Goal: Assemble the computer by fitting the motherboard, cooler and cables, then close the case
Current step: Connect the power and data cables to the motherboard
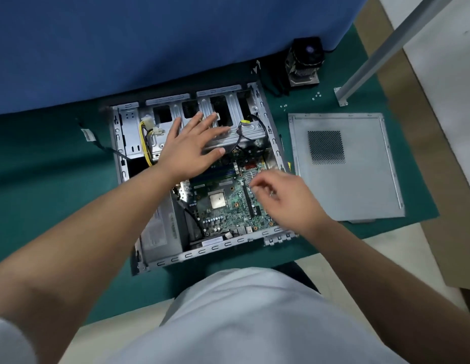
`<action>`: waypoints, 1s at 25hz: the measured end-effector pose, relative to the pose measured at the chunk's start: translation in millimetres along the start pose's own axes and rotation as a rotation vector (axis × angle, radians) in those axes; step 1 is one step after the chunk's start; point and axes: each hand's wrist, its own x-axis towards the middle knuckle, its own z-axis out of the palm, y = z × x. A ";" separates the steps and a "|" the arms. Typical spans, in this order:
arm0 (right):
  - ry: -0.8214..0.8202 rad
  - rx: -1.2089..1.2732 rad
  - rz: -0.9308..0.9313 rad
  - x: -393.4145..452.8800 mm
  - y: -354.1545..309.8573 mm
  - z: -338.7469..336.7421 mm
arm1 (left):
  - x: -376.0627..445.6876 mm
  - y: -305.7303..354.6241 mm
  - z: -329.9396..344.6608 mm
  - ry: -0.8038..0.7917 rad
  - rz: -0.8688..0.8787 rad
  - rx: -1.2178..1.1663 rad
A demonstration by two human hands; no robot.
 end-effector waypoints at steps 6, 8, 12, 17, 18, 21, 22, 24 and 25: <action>-0.367 0.115 -0.040 -12.2 -14.1 40.9 | -55.2 -5.9 -6.3 0.040 0.084 -0.051; -0.375 0.156 -0.029 -12.8 -13.5 49.4 | -85.3 -17.6 -3.3 0.061 0.092 0.058; -0.301 0.221 -0.027 -17.5 -10.8 52.5 | -116.6 -25.2 7.8 0.120 0.020 0.242; -0.280 0.191 -0.042 -23.9 -11.4 52.9 | -115.2 -22.8 13.7 0.196 -0.056 0.268; -0.280 0.185 -0.037 -25.0 -11.3 52.4 | -115.4 -23.4 14.2 0.200 -0.055 0.278; -0.276 0.130 -0.001 -27.9 -10.2 50.5 | -115.4 -21.8 14.4 0.212 -0.049 0.286; -0.273 0.109 0.006 -28.7 -10.2 50.0 | -115.3 -21.1 14.2 0.212 -0.049 0.289; -0.260 0.118 0.060 -27.2 -10.7 48.5 | -115.1 -20.7 13.8 0.213 -0.054 0.299; -0.245 0.147 0.118 -24.3 -10.6 48.1 | -115.2 -20.7 13.5 0.215 -0.055 0.303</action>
